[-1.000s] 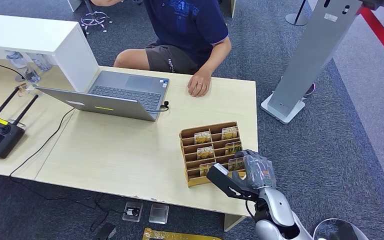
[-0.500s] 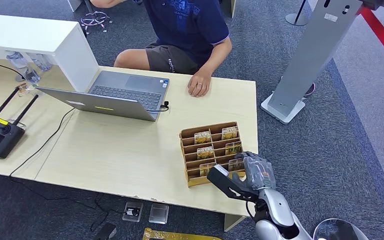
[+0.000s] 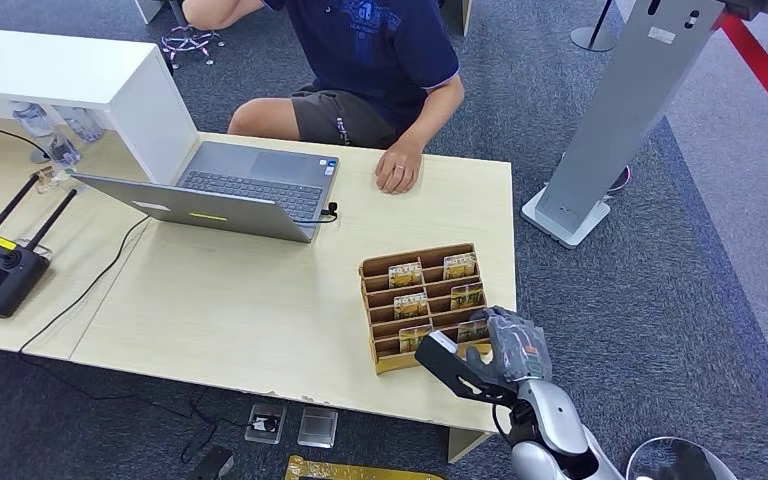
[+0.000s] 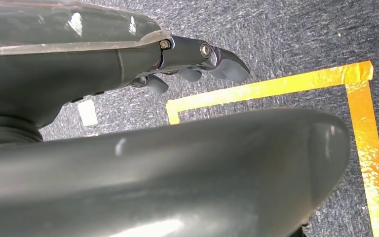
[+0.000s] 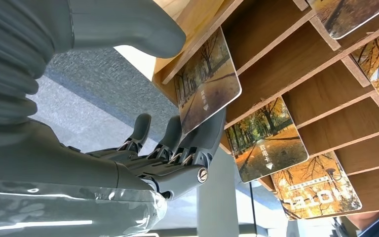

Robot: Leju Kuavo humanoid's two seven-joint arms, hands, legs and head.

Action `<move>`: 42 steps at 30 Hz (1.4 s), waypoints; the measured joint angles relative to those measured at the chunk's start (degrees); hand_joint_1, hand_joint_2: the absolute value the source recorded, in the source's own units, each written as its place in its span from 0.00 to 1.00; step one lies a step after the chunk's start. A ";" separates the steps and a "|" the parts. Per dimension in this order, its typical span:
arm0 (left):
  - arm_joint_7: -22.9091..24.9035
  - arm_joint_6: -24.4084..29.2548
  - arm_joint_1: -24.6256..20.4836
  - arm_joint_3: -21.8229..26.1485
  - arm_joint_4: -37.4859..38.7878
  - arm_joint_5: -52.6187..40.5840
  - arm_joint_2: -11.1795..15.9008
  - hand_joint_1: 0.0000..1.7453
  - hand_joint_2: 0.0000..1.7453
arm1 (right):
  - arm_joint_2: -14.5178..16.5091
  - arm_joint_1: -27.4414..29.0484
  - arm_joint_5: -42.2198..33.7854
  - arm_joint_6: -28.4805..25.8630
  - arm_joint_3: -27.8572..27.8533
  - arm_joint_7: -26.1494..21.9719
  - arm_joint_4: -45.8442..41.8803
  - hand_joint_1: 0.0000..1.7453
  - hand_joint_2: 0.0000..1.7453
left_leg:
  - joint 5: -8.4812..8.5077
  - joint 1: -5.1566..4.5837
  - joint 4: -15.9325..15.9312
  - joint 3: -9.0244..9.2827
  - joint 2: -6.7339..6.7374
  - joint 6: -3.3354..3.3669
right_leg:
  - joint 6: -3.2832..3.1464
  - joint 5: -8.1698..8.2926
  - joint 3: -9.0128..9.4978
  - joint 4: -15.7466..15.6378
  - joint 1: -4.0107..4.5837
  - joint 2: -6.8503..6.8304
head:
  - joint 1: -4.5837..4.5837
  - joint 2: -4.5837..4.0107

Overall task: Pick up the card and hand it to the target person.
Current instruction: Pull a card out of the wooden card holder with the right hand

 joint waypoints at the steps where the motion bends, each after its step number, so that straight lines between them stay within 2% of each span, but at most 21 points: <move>1: 0.00 0.00 0.00 0.00 0.00 0.00 0.00 0.00 0.00 | -0.01 0.00 0.02 -0.04 -0.01 0.00 0.01 0.55 1.00 | 0.00 0.00 0.00 0.00 0.00 0.00 | 0.00 0.00 0.00 0.00 0.00 0.00 | 0.01 0.00; 6: 0.00 0.00 0.00 0.00 0.00 0.01 -0.02 0.00 0.00 | -0.02 0.00 0.14 -0.41 -0.07 -0.02 0.01 0.75 1.00 | 0.00 0.00 0.00 0.00 0.00 0.00 | 0.00 0.00 0.00 0.00 0.00 0.00 | -0.02 0.00; 17: 0.03 0.22 0.01 0.00 0.00 0.02 -0.06 0.00 0.00 | -0.02 0.13 0.43 -1.17 -0.47 -0.58 0.01 0.99 1.00 | 0.00 0.00 0.00 0.03 0.01 0.00 | 0.00 0.00 0.01 0.00 0.00 0.01 | -0.01 0.00; 35: 0.22 0.89 -0.09 -0.20 0.00 -0.79 -0.11 0.00 0.00 | -0.03 0.40 0.81 -1.37 -1.34 -0.70 -0.10 1.00 1.00 | 0.01 0.00 0.00 0.04 0.01 0.00 | -0.01 0.01 0.02 0.00 0.00 0.01 | 0.00 0.00; 42: 0.18 0.75 -0.13 -0.20 0.00 -0.72 -0.11 0.00 0.00 | -0.84 0.33 1.36 -1.30 -2.19 -0.48 -5.08 1.00 1.00 | 0.01 0.00 0.01 0.03 0.01 0.00 | -0.01 0.01 0.01 0.00 0.00 0.01 | -0.01 0.00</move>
